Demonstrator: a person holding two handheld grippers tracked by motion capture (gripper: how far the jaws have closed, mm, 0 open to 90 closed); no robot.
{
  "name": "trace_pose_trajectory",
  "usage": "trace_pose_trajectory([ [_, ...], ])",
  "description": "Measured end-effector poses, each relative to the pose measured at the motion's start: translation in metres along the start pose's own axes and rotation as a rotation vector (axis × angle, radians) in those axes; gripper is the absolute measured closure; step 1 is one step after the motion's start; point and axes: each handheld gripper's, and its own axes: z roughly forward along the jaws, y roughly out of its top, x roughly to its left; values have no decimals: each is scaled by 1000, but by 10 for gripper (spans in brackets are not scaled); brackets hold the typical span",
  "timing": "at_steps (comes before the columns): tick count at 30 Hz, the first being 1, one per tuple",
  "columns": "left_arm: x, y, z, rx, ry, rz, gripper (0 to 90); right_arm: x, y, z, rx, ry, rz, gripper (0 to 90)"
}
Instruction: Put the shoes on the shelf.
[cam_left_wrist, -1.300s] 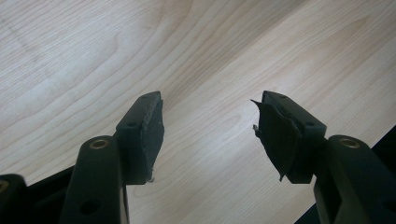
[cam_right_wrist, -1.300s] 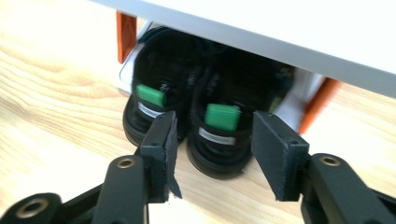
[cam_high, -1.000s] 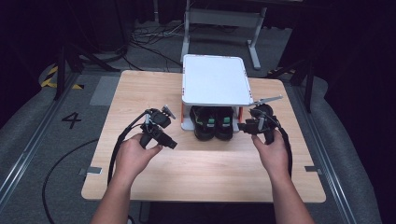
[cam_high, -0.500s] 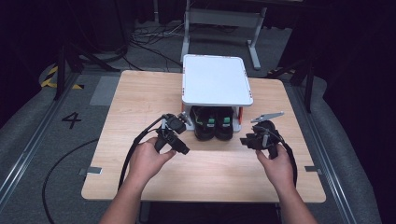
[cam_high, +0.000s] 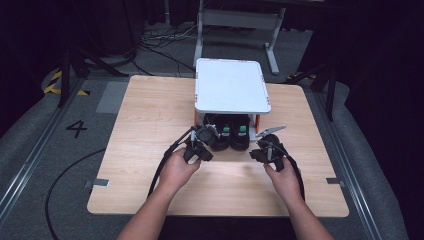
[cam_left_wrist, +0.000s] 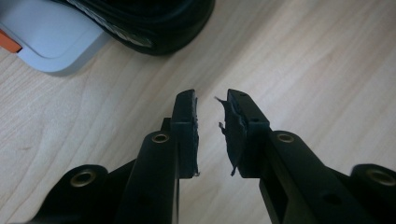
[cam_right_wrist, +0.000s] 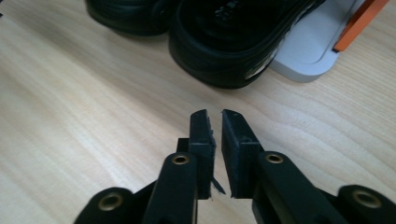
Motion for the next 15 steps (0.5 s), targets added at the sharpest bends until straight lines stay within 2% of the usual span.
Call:
trace_pose_trajectory([
  [2, 0, 3, 3, -24, 38, 3, 757, -3, -1, 3, -15, 2, 2, 843],
  [5, -3, 8, 5, -77, 58, -8, 768, -5, 0, 10, -18, 8, 17, 845],
  [9, -4, 15, 10, -106, 62, -31, 777, -3, 1, 18, -41, 28, 30, 852],
  [11, -4, 17, 14, -126, 47, -48, 780, -2, 2, 22, -50, 50, 33, 853],
  [13, -6, 20, 18, -118, 34, -42, 781, 0, 3, 24, -62, 42, 29, 858],
  [15, -9, 23, 24, -90, 26, -29, 784, 0, 4, 22, -85, 51, 47, 859],
])
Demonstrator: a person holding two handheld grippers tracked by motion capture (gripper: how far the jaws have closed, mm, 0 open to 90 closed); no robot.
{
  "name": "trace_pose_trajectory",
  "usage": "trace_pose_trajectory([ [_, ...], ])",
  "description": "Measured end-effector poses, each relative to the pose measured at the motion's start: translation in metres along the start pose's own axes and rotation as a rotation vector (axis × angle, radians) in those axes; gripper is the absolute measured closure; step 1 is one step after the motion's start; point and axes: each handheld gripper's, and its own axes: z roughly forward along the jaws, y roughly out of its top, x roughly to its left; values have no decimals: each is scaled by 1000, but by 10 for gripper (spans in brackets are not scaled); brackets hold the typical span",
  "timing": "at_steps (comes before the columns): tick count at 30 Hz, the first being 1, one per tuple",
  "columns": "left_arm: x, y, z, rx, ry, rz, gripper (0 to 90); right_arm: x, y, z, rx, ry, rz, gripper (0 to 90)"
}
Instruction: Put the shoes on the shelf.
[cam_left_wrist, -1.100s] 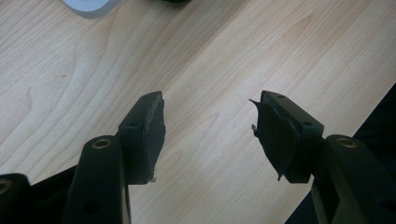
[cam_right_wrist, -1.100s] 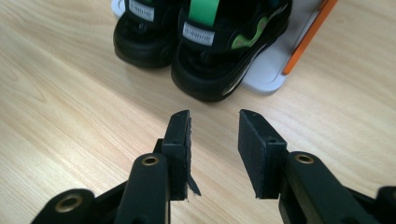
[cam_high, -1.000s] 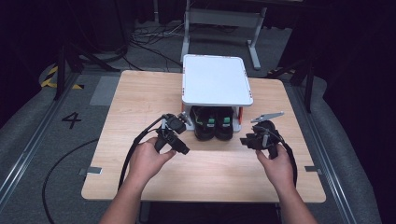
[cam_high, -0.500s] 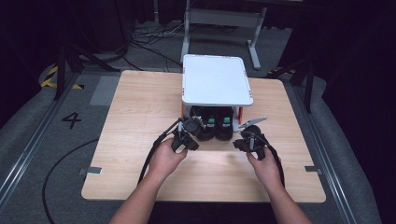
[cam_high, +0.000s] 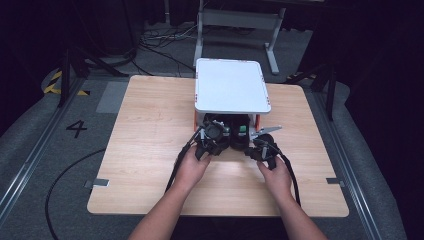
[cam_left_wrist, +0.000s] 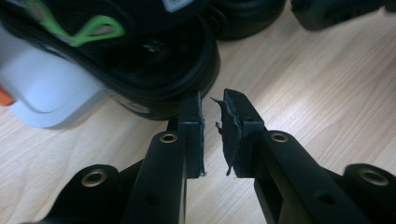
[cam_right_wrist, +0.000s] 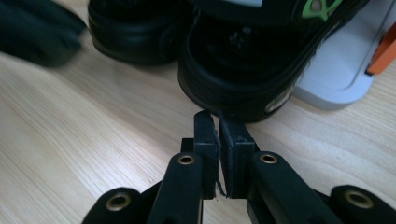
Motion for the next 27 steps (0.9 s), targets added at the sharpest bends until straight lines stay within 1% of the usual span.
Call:
trace_pose_trajectory([
  [1, -1, 1, 3, 14, -11, 2, 793, 0, 1, 0, -2, 2, 2, 859],
  [2, -4, 2, 5, 17, -1, 6, 794, 0, 2, 0, -5, 0, 6, 859],
  [5, -5, 3, 11, 20, 33, 1, 803, 1, 2, 1, -1, -15, -14, 863],
  [6, -4, 4, 11, 13, 26, -6, 848, 1, 2, 2, -2, -17, -14, 870],
  [7, -4, 4, 11, 13, 26, -6, 856, 1, 2, 2, -2, -17, -14, 870],
  [8, 0, 5, 11, 11, 8, -24, 856, 0, 2, 2, -5, -17, -9, 874],
  [9, 2, 6, 11, 9, 17, -23, 871, -2, 3, 2, -10, -11, 0, 877],
  [10, 3, 6, 12, 8, 32, -17, 887, -4, 4, 2, -6, -1, 9, 896],
  [11, 5, 7, 13, 5, 51, -18, 892, -5, 5, 2, -8, 4, 12, 896],
  [12, 8, 8, 15, -3, 55, -28, 895, -6, 6, 3, -15, 8, 13, 897],
  [13, 8, 9, 16, -11, 68, -31, 894, -6, 7, 4, -14, -14, 10, 898],
  [15, 7, 11, 20, -21, 105, -17, 893, -7, 10, 9, -24, -40, -2, 898],
  [17, 6, 15, 24, -29, 142, -15, 893, -9, 11, 13, -38, -47, 10, 899],
  [18, 6, 16, 26, -33, 165, -2, 893, -10, 13, 16, -50, -45, 14, 898],
  [19, 7, 18, 29, -38, 194, 1, 892, -10, 14, 18, -59, -53, 15, 898],
  [20, 9, 19, 30, -38, 204, 10, 889, -9, 17, 21, -66, -63, 12, 899],
  [21, 9, 19, 30, -38, 204, 10, 889, -9, 17, 21, -66, -63, 12, 899],
  [22, 12, 21, 32, -41, 206, 3, 882, -9, 22, 25, -64, -77, -1, 899],
  [23, 14, 21, 33, -40, 201, -11, 882, -9, 22, 25, -64, -77, -1, 899],
  [24, 18, 23, 35, -45, 188, -34, 875, -9, 27, 27, -68, -85, -6, 899],
  [25, 20, 25, 34, -36, 174, -38, 875, -10, 28, 29, -75, -91, -4, 899],
  [26, 23, 27, 34, -39, 177, -32, 874, -12, 30, 31, -79, -86, 0, 899],
  [27, 23, 27, 35, -48, 167, -58, 871, -14, 31, 31, -81, -84, 11, 899],
])
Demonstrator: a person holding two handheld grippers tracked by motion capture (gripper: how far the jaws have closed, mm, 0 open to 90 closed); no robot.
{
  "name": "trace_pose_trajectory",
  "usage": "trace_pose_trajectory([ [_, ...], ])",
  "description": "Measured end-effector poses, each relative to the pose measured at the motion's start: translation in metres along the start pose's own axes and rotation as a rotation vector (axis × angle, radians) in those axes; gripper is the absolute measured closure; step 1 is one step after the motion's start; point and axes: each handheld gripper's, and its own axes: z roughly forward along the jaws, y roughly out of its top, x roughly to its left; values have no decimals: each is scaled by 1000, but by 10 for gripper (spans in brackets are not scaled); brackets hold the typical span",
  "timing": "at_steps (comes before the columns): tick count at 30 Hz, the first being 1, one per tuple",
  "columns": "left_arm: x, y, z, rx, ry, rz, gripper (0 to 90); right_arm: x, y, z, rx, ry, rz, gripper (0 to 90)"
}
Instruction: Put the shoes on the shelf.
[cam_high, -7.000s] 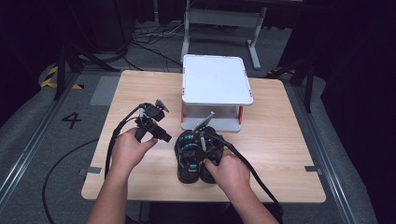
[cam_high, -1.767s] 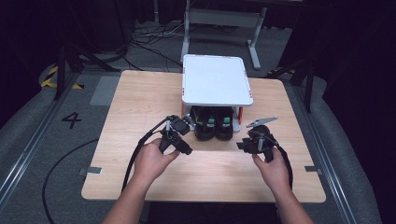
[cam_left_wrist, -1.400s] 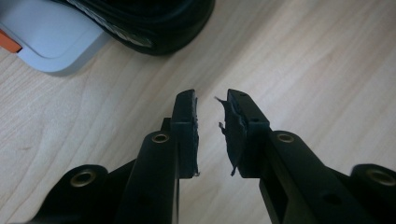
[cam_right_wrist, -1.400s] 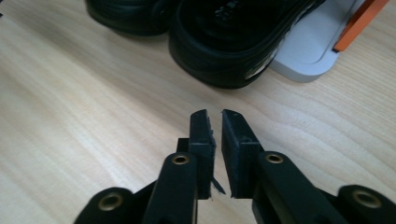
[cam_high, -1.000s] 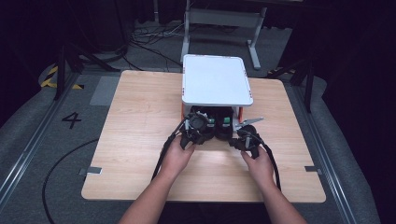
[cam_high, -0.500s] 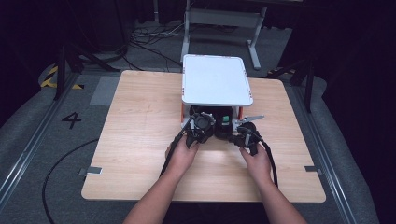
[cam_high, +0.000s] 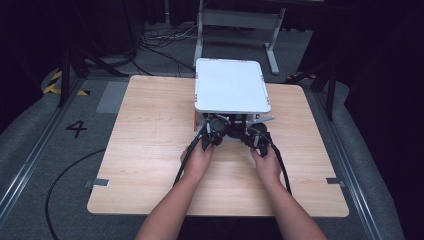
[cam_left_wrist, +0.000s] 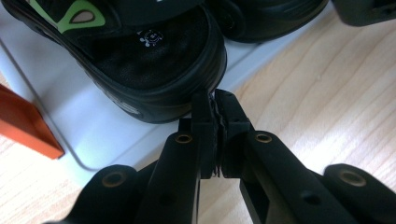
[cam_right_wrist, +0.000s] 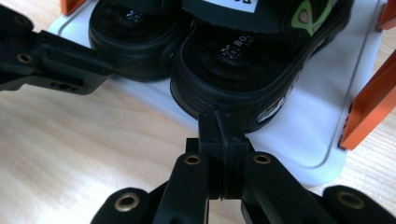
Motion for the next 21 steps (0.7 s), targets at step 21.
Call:
trace_pose_trajectory([
  [21, -2, 2, 10, -62, 60, 1, 672, 1, 6, 11, -15, -24, -20, 793],
])
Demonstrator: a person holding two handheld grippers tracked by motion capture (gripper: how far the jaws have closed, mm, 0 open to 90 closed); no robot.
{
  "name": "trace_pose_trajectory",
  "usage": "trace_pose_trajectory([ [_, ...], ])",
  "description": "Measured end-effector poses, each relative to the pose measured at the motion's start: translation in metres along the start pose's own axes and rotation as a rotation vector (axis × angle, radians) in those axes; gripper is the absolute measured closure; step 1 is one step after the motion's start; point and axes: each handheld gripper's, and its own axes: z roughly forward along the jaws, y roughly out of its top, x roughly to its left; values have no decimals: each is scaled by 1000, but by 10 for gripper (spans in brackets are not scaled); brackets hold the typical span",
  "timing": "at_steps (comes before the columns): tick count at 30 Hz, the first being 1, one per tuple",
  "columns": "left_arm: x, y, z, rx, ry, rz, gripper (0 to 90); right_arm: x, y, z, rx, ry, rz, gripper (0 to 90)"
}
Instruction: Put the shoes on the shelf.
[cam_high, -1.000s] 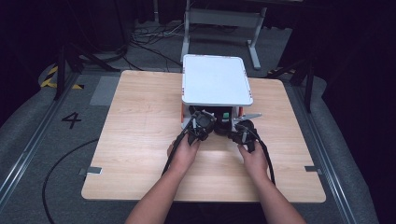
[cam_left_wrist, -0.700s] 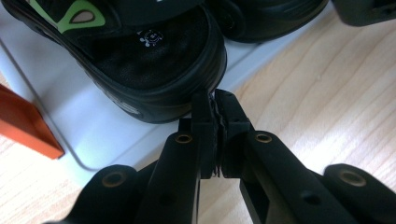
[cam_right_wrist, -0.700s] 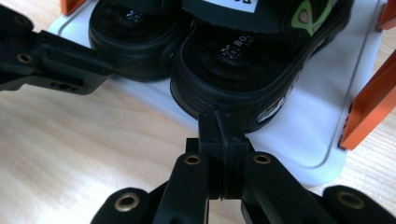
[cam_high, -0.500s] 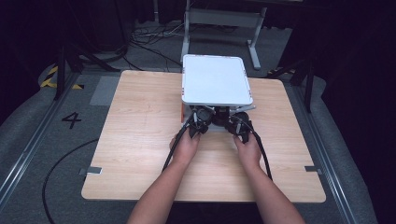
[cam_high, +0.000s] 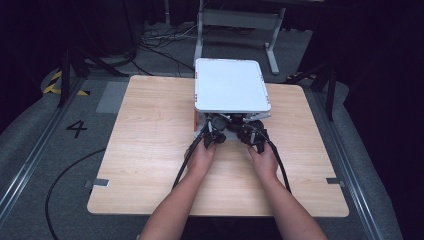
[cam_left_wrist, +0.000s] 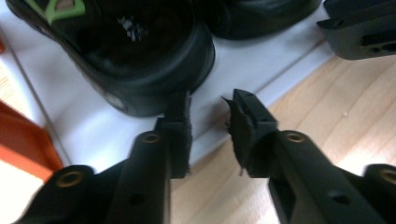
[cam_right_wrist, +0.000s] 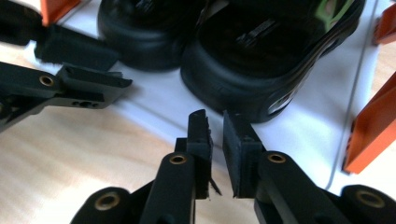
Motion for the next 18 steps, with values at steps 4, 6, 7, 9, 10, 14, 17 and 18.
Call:
trace_pose_trajectory([
  [4, -1, -8, -10, 45, -79, -3, 620, 2, -3, -12, 5, 12, -14, 754],
  [6, -1, -12, -21, 50, -120, 10, 608, 1, -5, -21, 16, 27, -18, 723],
  [7, -3, -14, -28, 45, -123, 9, 608, 1, -4, -27, 18, 40, -22, 713],
  [9, -6, -16, -44, 38, -132, 20, 600, 2, -3, -42, 6, 54, -34, 693],
  [10, -6, -17, -54, 32, -142, 28, 595, 1, -3, -50, -4, 63, -43, 678],
  [14, -5, -21, -93, -6, -182, 31, 563, -2, 1, -82, -19, 107, -52, 624],
  [17, -1, -25, -118, -20, -196, 26, 538, -6, 2, -101, -14, 123, -52, 592],
  [18, 2, -27, -125, -26, -201, 25, 526, -8, 2, -107, -10, 134, -50, 580],
])
